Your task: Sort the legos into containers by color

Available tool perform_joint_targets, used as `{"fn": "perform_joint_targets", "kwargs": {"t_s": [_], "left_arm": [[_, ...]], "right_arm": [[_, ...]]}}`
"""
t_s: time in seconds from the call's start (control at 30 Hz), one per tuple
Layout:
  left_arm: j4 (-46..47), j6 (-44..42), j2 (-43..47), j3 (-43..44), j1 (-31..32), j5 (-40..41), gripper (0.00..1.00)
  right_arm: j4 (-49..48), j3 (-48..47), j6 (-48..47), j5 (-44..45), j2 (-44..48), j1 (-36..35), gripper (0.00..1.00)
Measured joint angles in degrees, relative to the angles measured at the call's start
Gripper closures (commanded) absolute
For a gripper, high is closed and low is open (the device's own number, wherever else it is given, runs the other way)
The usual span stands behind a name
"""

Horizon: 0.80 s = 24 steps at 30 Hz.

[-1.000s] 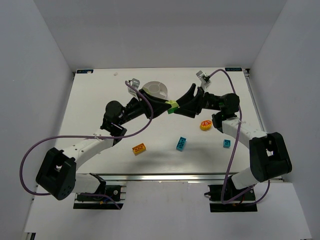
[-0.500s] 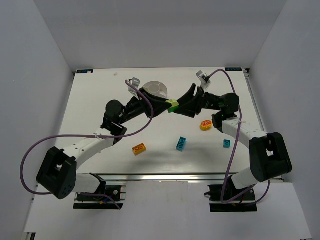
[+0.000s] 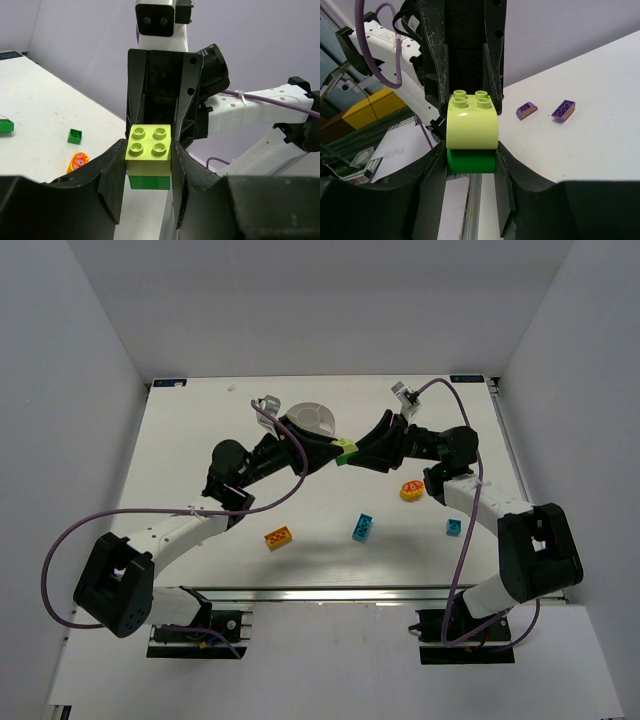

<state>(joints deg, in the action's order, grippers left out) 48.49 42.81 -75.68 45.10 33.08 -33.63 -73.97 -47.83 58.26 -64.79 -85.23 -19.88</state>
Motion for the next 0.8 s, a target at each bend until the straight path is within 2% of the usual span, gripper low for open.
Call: {"fn": "perform_joint_targets", "kwargs": {"t_s": [0.03,0.27,0.73,0.8], "left_arm": [[0.0,-0.1,0.0,0.0,0.0,0.0,1.0],[-1.5,-1.3,0.0,0.8,0.0,-0.2,1.0],[-14.3,-9.5,0.0,5.9,0.3,-2.7,1.0],[-14.2,-10.3,-0.2,6.3,-0.7,-0.2,1.0]], "right_arm": [[0.0,0.0,0.1,0.0,-0.1,0.0,1.0],[-0.1,0.4,-0.1,0.1,0.1,0.3,1.0],[3.8,5.4,-4.8,1.9,4.1,0.7,1.0],[4.4,6.1,-5.2,0.2,4.1,0.9,1.0]]}}
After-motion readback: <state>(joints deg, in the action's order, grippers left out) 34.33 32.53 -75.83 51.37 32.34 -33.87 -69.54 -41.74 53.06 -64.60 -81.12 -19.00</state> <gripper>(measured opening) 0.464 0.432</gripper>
